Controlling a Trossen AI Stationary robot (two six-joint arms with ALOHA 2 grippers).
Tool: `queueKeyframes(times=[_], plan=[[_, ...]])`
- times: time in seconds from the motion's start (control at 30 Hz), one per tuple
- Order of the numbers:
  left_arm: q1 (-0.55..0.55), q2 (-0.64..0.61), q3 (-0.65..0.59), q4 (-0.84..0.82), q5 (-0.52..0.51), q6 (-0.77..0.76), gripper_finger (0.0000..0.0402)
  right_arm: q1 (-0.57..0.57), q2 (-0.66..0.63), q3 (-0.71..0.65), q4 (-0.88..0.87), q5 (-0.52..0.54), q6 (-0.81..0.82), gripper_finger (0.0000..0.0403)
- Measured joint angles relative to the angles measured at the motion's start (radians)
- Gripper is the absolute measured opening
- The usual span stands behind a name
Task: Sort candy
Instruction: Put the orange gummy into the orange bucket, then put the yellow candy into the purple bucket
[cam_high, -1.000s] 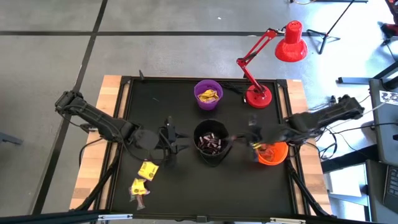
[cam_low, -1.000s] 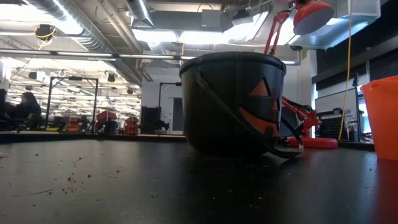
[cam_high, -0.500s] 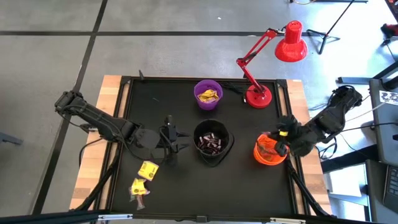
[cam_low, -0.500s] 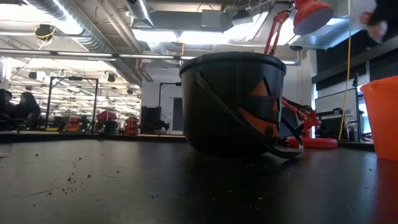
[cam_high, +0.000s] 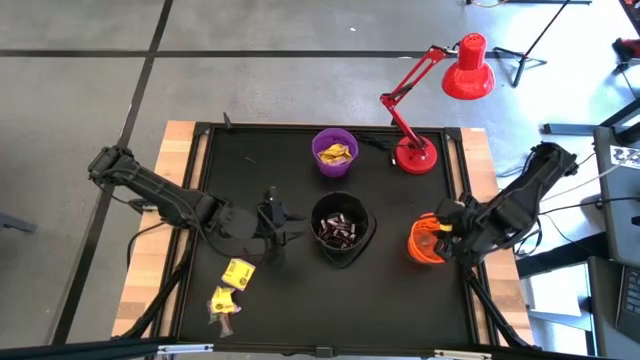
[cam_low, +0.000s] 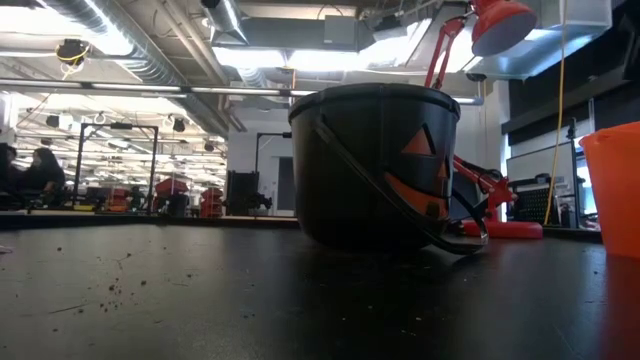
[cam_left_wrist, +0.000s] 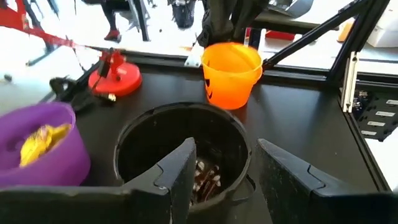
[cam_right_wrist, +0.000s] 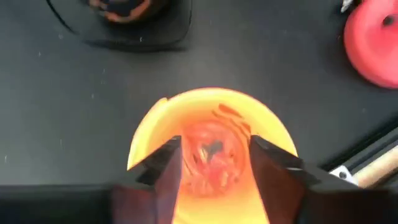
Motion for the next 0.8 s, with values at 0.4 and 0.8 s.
queueKeyframes(times=[0.4,0.8], plan=[[-0.040,0.047,-0.002,-0.737,0.165,-0.671,0.0156,0.000,0.013,0.000,0.406,0.330,-0.378,0.0214],[-0.234,0.140,-0.148,-0.688,0.404,-1.104,0.0156,0.000,0.014,0.000,0.624,0.429,-0.679,0.0198]])
